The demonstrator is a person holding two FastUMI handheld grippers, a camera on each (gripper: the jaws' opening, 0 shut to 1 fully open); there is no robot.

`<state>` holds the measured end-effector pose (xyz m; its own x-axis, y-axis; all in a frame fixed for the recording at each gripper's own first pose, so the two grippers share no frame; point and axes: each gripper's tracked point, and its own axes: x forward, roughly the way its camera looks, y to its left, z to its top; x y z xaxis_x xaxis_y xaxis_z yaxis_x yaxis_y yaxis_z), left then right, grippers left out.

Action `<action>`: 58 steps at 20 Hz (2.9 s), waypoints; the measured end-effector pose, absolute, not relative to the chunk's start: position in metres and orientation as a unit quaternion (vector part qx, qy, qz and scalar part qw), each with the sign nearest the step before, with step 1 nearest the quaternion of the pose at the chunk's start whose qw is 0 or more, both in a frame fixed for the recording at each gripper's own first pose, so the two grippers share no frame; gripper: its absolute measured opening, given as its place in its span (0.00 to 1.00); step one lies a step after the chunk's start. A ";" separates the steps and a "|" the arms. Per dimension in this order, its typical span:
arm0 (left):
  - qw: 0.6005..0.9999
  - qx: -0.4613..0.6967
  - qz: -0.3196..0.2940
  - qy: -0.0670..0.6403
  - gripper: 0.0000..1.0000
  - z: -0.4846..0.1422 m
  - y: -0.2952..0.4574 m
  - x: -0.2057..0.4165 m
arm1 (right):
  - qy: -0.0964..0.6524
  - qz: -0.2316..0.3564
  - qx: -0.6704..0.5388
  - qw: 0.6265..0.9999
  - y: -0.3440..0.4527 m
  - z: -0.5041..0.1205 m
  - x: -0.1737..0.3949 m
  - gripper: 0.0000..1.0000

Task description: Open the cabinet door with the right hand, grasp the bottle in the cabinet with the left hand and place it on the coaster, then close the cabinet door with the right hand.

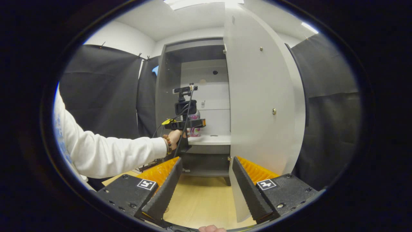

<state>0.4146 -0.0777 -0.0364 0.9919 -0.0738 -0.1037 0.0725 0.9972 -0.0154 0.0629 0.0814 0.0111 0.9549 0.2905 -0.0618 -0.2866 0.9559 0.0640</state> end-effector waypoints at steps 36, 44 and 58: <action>0.999 0.018 0.027 0.038 0.73 -0.169 0.030 0.019 | 0.003 0.235 0.006 0.972 0.117 0.028 0.013 0.98; 0.995 0.002 0.061 0.077 0.73 -0.259 0.019 -0.001 | 0.013 0.218 0.010 0.976 0.118 0.028 0.015 0.98; 0.995 0.014 0.059 0.081 0.73 -0.289 0.017 -0.004 | 0.017 0.196 -0.002 0.981 0.113 0.031 0.031 0.98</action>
